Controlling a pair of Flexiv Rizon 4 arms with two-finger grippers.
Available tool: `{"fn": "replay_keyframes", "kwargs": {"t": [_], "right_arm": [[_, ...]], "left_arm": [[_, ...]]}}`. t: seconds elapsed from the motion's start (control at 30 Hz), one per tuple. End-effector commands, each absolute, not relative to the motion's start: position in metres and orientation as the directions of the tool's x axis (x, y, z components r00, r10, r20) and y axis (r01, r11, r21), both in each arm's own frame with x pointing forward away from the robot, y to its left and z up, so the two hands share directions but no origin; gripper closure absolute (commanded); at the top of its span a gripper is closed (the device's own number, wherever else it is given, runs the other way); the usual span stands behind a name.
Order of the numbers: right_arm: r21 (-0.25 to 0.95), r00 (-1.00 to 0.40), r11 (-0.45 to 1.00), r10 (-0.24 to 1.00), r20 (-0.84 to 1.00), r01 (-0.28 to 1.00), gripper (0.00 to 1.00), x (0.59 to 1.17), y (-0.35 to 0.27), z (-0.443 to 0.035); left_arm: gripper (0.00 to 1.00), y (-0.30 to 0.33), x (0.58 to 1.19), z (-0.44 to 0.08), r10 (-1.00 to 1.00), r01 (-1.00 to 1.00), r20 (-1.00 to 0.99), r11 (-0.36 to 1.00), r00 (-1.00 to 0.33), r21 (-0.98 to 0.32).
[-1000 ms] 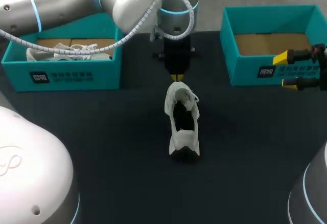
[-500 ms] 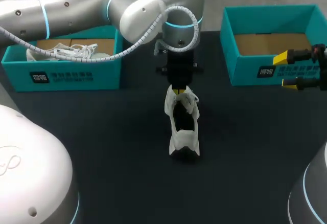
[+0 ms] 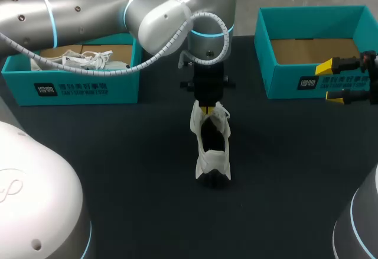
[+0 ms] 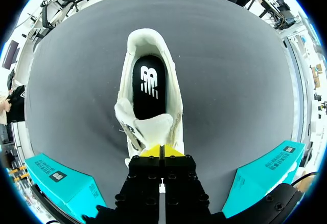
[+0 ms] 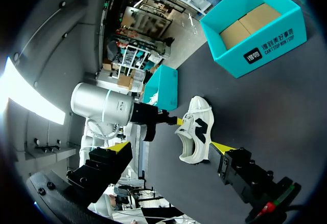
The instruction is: Take the shoe out of the shoebox, open the shoe tongue, remove and reinsert the insole, then place the shoe into the shoebox
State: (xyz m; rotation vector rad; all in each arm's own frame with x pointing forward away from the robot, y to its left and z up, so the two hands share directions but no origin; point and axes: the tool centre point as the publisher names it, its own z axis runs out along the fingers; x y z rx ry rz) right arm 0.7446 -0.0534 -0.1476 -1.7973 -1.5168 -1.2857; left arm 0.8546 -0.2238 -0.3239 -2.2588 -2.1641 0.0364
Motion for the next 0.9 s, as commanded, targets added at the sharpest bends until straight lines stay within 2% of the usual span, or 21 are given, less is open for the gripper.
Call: {"fn": "replay_keyframes", "kwargs": {"t": [0.03,0.27,0.5,0.9], "right_arm": [[0.215,-0.040,-0.289,0.509,0.860,0.933,0.00,0.744,-0.053,-0.147],[0.215,-0.040,-0.289,0.509,0.860,0.933,0.00,0.744,-0.053,-0.147],[0.215,-0.040,-0.289,0.509,0.860,0.933,0.00,0.744,-0.053,-0.147],[0.215,-0.040,-0.289,0.509,0.860,0.933,0.00,0.744,-0.053,-0.147]], "left_arm": [[1.00,-0.227,0.860,-0.313,0.999,0.999,0.002,-0.043,0.043,-0.015],[1.00,-0.246,0.861,-0.320,0.998,0.998,-0.018,-0.068,0.068,-0.012],[1.00,-0.239,0.840,-0.324,0.997,0.996,-0.015,-0.074,0.073,-0.044],[1.00,-0.219,0.810,-0.323,0.993,0.988,-0.009,0.113,-0.115,-0.100]]}}
